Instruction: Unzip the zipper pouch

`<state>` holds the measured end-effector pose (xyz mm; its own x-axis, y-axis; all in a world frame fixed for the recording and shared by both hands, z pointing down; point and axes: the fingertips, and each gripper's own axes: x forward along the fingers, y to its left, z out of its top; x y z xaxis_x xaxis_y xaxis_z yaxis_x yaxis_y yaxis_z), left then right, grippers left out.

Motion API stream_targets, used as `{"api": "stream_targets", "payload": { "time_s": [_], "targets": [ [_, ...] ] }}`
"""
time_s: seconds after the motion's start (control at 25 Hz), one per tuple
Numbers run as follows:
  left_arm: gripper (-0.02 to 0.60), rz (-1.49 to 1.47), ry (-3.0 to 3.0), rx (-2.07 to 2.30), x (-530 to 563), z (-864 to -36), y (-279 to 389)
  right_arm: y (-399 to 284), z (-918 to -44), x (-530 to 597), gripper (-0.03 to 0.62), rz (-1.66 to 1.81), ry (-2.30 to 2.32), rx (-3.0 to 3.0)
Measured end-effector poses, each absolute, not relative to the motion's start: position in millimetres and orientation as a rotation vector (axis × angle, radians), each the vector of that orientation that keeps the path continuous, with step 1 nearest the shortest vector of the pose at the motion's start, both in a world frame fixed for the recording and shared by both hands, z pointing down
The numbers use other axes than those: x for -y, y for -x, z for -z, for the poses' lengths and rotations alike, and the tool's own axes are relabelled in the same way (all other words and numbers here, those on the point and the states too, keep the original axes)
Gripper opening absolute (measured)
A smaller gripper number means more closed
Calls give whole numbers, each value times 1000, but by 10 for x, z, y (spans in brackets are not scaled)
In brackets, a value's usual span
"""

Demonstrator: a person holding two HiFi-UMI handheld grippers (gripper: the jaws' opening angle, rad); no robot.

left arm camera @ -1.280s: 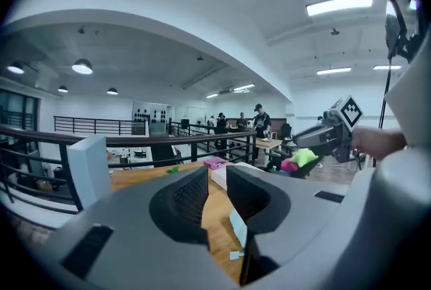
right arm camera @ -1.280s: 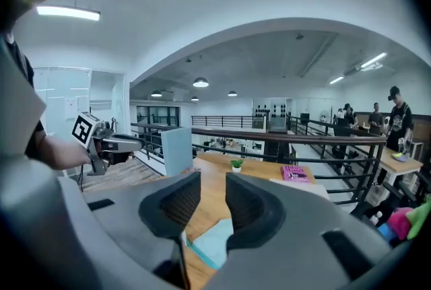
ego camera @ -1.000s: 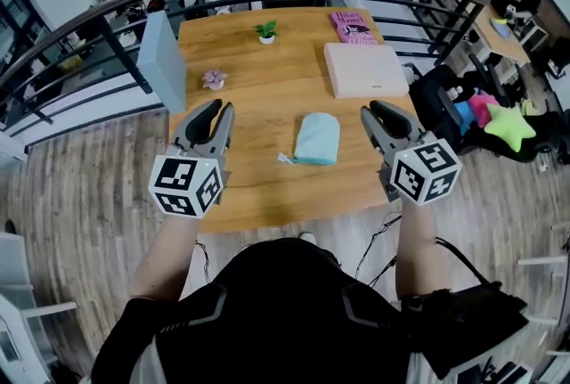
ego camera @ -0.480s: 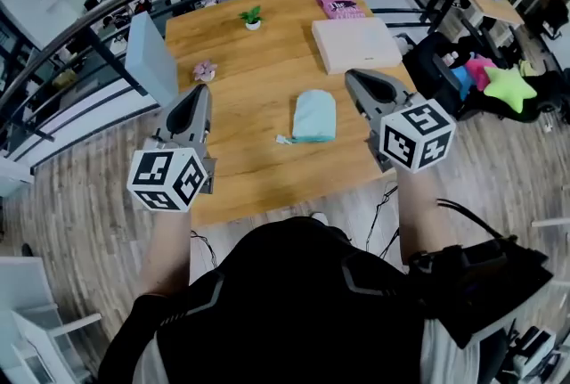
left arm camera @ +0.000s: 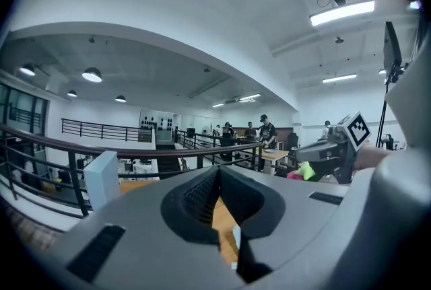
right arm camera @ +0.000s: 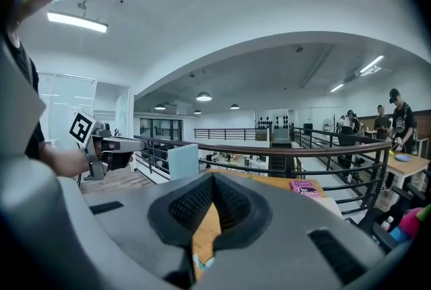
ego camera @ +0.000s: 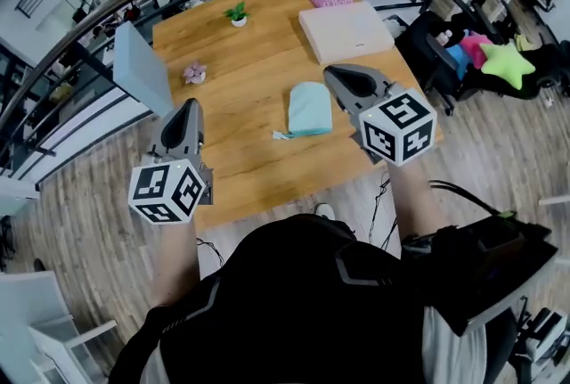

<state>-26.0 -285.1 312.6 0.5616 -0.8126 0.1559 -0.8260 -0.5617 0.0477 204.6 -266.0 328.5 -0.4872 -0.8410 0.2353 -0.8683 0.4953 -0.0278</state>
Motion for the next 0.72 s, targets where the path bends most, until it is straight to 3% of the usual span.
{"api": "stream_targets", "payload": {
  "time_s": [0.72],
  "targets": [
    [29,-231,-2681,1461,2861,-3212,117,-2216,-3265,2770,9,-185,-1515,2516]
  ]
}}
